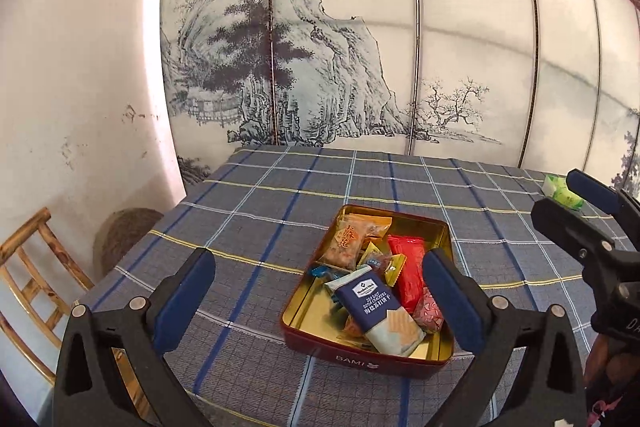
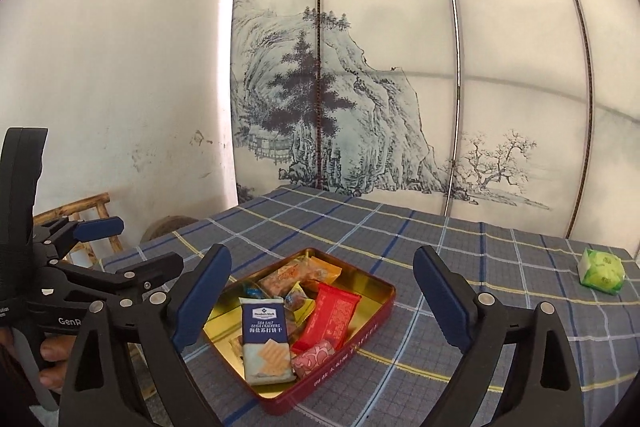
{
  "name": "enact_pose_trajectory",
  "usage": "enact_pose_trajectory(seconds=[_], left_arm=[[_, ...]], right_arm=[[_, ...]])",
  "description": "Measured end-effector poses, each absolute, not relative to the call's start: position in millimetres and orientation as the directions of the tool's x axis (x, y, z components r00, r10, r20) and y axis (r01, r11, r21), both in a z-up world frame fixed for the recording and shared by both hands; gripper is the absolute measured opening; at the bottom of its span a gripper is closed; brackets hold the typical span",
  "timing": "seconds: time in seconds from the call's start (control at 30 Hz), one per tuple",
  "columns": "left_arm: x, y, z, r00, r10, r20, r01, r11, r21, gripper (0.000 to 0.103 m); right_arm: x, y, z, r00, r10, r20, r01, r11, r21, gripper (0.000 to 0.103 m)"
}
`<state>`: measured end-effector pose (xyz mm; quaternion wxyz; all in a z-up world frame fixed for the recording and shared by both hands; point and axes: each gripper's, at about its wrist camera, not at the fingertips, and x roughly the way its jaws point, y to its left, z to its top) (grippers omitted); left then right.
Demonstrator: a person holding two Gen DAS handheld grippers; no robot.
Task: Organize snacks
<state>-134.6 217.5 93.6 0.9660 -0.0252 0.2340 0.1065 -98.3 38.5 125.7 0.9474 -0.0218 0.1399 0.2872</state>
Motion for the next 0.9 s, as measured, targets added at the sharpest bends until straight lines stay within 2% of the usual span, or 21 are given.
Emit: enact_pose_trajectory(seconds=[0.63, 0.73, 0.9], left_arm=[[-137, 210, 96, 0.856, 0.197, -0.479, -0.219, 0.976, 0.011, 0.103], [-130, 208, 93, 0.853, 0.208, -0.479, -0.222, 0.975, 0.028, 0.103], [-120, 203, 91, 0.844, 0.256, -0.471, -0.244, 0.966, 0.088, 0.103]], right_arm=[[-112, 34, 123, 0.799, 0.530, -0.285, -0.543, 0.839, 0.037, 0.096], [-98, 24, 115, 0.800, 0.502, -0.327, -0.509, 0.858, 0.073, 0.097], [-47, -25, 78, 0.801, 0.385, -0.459, -0.385, 0.918, 0.097, 0.097]])
